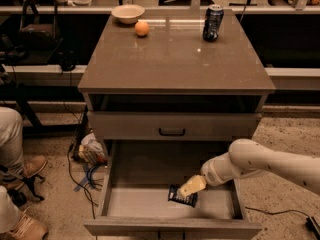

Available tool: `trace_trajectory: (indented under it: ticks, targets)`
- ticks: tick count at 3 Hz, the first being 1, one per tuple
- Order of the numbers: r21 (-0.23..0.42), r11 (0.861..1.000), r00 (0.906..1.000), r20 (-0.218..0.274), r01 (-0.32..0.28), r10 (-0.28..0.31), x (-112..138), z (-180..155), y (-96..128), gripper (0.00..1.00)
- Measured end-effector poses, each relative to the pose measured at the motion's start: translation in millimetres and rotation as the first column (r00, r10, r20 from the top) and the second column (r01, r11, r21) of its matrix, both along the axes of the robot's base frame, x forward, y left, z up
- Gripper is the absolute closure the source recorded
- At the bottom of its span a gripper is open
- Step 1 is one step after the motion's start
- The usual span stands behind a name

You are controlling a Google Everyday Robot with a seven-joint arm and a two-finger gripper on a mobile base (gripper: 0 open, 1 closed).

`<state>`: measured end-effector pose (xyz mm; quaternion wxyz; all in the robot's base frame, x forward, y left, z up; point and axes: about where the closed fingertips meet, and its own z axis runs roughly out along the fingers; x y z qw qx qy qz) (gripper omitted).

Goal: Place rxbar blueberry into middle drawer

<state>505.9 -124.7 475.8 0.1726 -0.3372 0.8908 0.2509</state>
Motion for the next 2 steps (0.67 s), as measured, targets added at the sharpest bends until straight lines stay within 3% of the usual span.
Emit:
trace_trajectory:
  ticks: [1,2]
  targets:
    - [0.024,0.998,0.9986,0.011,0.051,-0.051,-8,7,-36,0.0]
    - [0.032,0.995,0.9939,0.054,0.094,-0.096,-17,35,-86,0.0]
